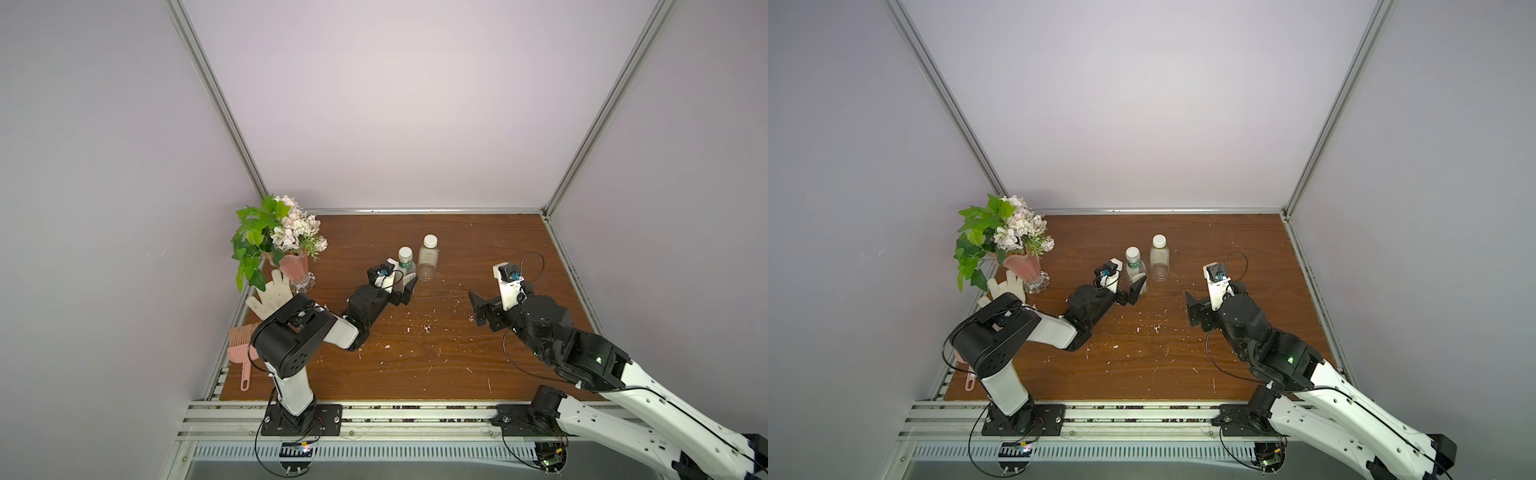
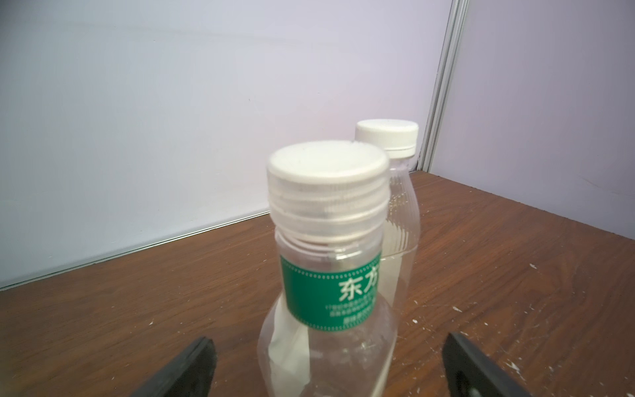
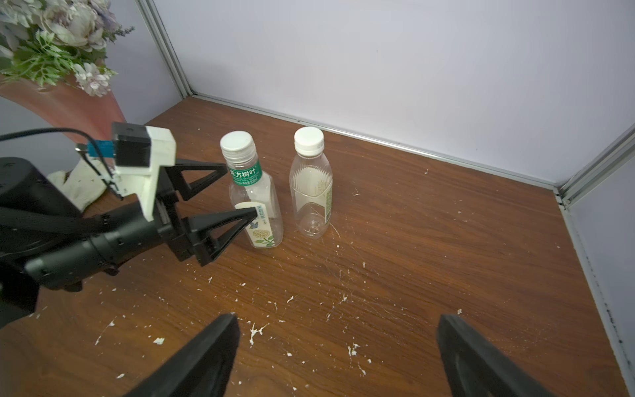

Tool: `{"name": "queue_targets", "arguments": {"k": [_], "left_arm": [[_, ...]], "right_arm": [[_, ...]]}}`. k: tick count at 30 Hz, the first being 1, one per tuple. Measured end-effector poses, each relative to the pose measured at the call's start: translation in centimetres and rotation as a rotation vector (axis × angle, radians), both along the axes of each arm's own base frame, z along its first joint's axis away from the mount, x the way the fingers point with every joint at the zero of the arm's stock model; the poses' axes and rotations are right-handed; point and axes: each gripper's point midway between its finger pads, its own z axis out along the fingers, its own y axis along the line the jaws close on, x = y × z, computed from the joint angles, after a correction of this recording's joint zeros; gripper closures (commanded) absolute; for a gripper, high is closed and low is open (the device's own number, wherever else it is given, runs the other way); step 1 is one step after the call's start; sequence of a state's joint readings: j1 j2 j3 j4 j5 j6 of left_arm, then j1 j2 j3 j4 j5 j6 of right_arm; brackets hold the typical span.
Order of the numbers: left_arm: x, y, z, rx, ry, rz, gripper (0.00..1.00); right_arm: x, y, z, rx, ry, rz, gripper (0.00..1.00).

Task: Screw on the bottle caps
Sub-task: Place the plastic bottle at the center of the board, then reset both arms

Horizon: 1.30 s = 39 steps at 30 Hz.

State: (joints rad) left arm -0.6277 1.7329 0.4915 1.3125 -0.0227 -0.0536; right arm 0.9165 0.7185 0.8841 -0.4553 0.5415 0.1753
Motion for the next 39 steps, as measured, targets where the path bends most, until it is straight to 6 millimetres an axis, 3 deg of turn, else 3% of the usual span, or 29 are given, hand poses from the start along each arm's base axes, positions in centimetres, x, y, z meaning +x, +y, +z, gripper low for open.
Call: {"name": "queue_targets", "arguments": {"k": [8, 11, 16, 19, 26, 34, 39], "left_arm": [[-3.8, 2.9, 1.8, -0.030, -0.029, 0.007, 0.00], [-4.9, 5.2, 3.0, -0.065, -0.049, 0.080, 0.00], [-5.8, 7.7, 5.8, -0.103, -0.094, 0.170, 0.00], [-5.7, 9.1, 6.5, -0.101, -0.087, 0.242, 0.00], [-1.4, 11.4, 4.9, 0.058, 0.064, 0.526, 0.00], [-3.5, 15.2, 0.4, 0.239, 0.082, 0.648, 0.00], [-3.8, 16.7, 1.1, 0.262, 0.026, 0.703, 0.00]], "right_arm": [[0.1, 0.2, 2.1, -0.062, -0.099, 0.046, 0.01], [0.0, 0.4, 2.5, -0.073, -0.135, 0.072, 0.01], [-0.2, 0.5, 1.4, -0.089, -0.177, 0.098, 0.01], [-0.1, 0.4, 0.1, -0.110, -0.192, 0.095, 0.01], [0.9, -1.0, -2.4, -0.154, -0.231, -0.003, 0.01], [2.7, -5.0, -5.0, -0.181, -0.237, -0.221, 0.01], [4.2, -7.2, -6.3, -0.157, -0.223, -0.351, 0.01]]}}
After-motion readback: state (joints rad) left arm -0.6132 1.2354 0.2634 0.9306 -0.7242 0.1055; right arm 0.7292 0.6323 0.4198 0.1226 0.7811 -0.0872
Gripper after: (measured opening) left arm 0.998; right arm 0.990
